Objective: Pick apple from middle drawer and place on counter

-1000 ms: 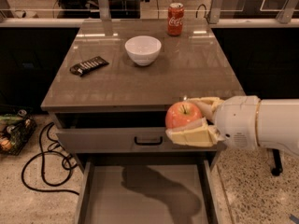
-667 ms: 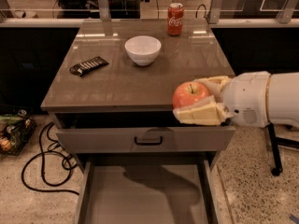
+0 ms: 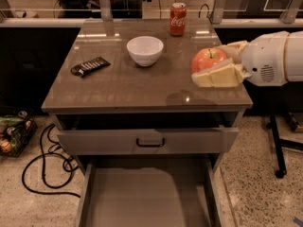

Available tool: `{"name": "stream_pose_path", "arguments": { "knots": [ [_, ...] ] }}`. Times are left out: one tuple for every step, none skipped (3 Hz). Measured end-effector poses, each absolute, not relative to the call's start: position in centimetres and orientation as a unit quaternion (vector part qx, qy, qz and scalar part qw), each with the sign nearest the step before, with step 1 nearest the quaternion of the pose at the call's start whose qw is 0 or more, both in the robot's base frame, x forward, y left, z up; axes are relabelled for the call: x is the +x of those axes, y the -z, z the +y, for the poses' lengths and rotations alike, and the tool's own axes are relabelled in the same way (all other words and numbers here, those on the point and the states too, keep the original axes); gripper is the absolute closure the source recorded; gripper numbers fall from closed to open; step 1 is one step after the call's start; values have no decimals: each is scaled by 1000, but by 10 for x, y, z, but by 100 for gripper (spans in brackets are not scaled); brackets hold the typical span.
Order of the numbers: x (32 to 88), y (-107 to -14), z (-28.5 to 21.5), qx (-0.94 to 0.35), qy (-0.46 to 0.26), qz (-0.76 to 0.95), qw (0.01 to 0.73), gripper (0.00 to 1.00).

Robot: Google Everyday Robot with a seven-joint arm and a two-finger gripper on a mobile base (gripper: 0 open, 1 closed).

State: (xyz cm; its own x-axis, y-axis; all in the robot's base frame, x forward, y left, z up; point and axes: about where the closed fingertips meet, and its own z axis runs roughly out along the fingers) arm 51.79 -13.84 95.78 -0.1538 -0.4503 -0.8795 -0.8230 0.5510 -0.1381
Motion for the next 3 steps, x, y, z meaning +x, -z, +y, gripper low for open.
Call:
{"name": "stream_pose_path", "arguments": {
  "knots": [
    [546, -955, -163, -433, -167, 742, 485, 100],
    [570, -936, -185, -427, -149, 754, 477, 100],
    [595, -909, -201, -425, -143, 762, 468, 100]
  ]
}}
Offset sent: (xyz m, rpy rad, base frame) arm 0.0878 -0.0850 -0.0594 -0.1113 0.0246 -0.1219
